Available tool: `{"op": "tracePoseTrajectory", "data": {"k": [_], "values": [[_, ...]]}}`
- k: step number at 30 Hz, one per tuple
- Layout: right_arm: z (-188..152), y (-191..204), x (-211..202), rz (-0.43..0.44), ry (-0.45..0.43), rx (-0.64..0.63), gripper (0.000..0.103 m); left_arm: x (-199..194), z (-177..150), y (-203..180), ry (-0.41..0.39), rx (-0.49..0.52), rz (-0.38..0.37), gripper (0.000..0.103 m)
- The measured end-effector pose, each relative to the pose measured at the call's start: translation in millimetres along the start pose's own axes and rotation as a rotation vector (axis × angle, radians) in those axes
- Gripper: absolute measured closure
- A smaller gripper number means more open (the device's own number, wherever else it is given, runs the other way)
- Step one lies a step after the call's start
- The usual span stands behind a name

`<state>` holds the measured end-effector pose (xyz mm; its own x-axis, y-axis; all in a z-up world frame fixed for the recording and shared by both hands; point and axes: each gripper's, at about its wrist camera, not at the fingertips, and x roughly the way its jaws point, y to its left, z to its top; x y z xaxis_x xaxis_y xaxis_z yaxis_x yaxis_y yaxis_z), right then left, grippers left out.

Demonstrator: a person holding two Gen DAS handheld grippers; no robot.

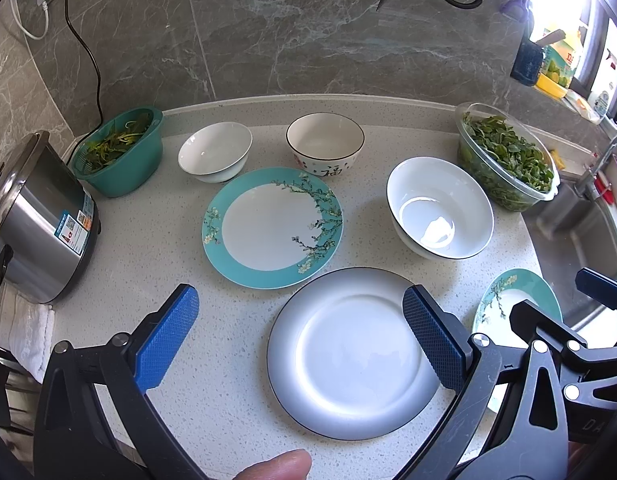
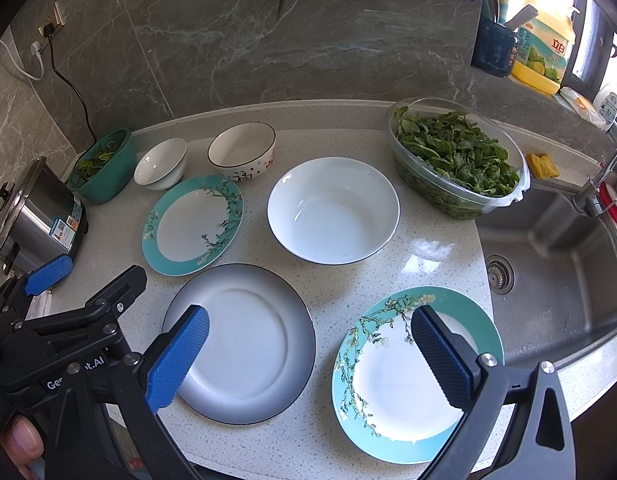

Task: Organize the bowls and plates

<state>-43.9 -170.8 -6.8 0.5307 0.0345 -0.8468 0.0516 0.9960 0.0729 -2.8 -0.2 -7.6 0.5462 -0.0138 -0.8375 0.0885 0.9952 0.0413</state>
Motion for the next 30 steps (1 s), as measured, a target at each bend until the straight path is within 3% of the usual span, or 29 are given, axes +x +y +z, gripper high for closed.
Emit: {"op": "tracePoseTrajectory", "data": {"k": [30], "values": [[-0.6,0.2,-0.4,0.0,0.002,-0.002,0.0,-0.4,-7.8,-2.7,0.003,-0.001,0.0,0.0]]}}
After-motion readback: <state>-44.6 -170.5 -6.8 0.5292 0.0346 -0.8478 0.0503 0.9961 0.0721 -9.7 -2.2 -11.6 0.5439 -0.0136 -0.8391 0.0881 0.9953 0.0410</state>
